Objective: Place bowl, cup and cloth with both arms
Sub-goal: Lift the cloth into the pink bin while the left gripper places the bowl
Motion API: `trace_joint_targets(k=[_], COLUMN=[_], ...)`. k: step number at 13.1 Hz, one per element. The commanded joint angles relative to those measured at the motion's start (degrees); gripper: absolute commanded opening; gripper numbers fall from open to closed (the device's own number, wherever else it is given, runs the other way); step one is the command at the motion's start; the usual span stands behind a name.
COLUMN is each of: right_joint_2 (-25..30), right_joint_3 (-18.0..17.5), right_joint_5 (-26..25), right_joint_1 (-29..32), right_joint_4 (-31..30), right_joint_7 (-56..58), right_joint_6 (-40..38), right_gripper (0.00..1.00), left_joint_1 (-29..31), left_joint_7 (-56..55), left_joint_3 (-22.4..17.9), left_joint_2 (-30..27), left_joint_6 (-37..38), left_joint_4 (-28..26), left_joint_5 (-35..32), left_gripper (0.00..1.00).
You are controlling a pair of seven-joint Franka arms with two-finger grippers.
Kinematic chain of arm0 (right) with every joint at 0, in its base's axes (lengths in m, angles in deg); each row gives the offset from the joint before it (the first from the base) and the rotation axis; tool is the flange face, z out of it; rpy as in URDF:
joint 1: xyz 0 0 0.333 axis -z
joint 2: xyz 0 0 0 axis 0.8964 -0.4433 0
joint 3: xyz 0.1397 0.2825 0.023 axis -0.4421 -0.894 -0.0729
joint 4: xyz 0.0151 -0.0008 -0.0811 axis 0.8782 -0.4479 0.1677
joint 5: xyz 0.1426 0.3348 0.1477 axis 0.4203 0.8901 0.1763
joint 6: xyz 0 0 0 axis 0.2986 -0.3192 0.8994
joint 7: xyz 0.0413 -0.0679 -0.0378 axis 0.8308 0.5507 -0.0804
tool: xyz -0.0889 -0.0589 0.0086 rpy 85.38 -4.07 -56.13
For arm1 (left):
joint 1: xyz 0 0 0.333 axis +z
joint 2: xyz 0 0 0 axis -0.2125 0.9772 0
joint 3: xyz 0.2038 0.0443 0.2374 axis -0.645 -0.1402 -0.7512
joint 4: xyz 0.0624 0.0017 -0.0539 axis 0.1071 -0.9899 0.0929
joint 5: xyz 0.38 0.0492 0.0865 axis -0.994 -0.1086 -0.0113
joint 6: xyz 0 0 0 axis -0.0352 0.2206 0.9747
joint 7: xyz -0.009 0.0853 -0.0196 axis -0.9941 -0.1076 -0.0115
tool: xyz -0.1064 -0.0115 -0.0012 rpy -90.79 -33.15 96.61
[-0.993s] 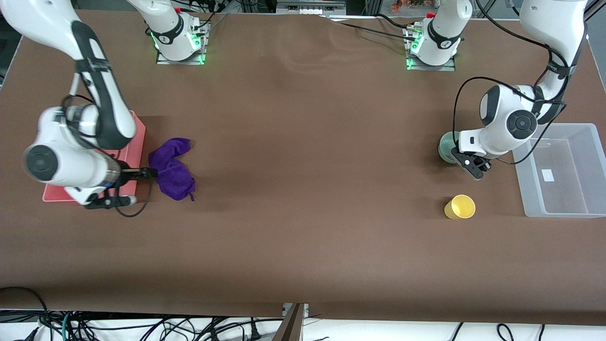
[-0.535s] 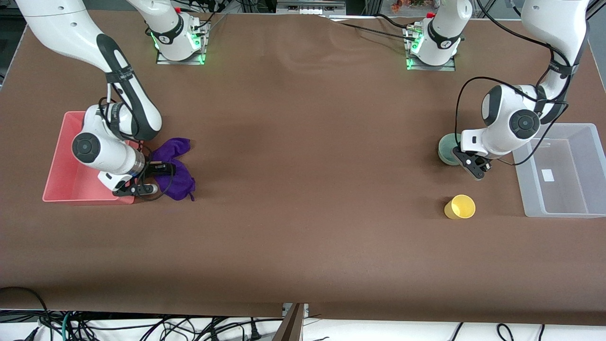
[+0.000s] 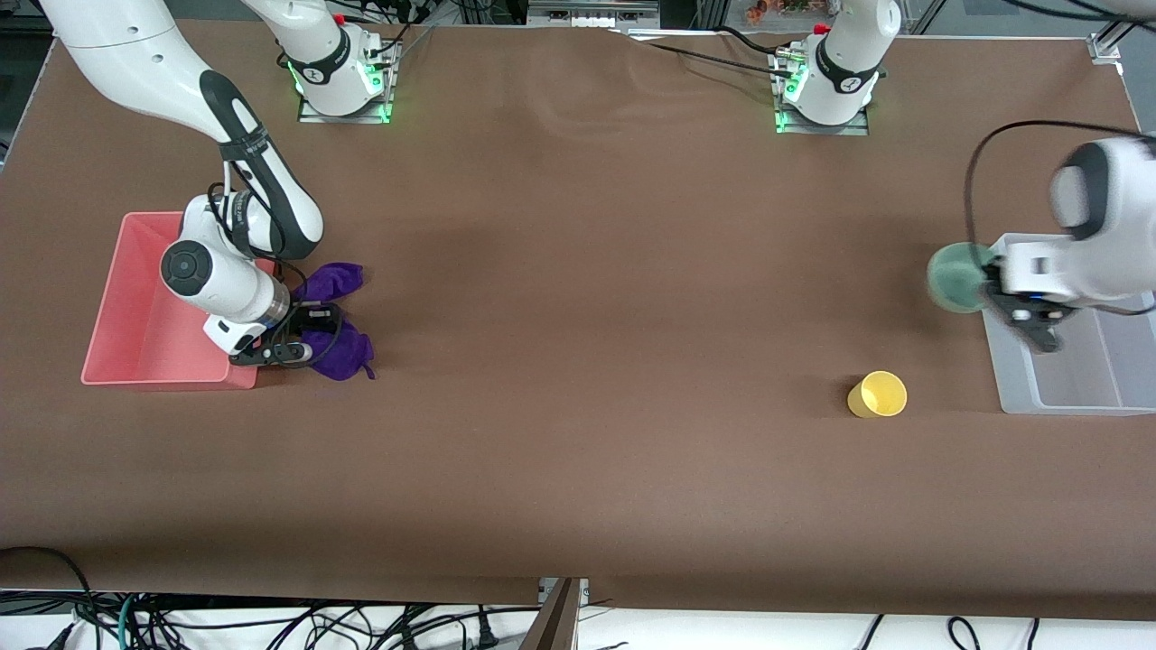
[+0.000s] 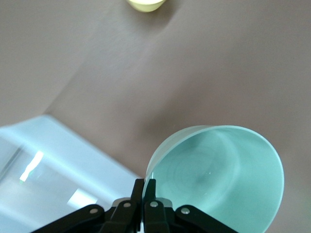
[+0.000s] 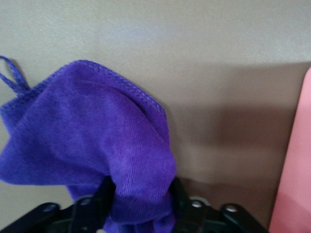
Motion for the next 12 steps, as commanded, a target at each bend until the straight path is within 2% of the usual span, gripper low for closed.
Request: trace_joint_targets(k=[1,3,6,8,12], right_joint_2=[-0.93,-0.41,0.73,1.7,2.32], right_joint_3=[0.02,-1.46,-1.91,-1.91,-1.3], right_joint_5=[-0.02,-0.1,-0.1,-0.19,-0.8], right_joint_1=[-0.03,-0.12,0.06,0.49,1.11], right_joint_4=[-0.52,0.35,6.83,14.82,36.96], right_joint_7=[0.35,0.7,0.79,1.4,5.76], right_joint_6=[0.57,-0.31,-11.25,-24.41,-57.72], right_gripper=[0.0,0.0,0.0,0.0,0.0], left_joint_1=[6.26,11.62,17.26,18.5,18.59], left_joint_7=[9.26,15.25,18.0,18.0,17.91], left_joint_3=[0.25,0.24,0.33,0.33,0.33], left_joint_2=[8.31,12.44,19.04,23.25,29.15], left_joint_6=[5.45,5.19,4.58,1.61,-6.14], left_joint_4=[13.2,17.25,20.87,21.4,21.67], left_joint_5=[1.46,1.46,1.63,1.72,3.21], left_gripper=[0.0,0.0,0.0,0.0,0.0])
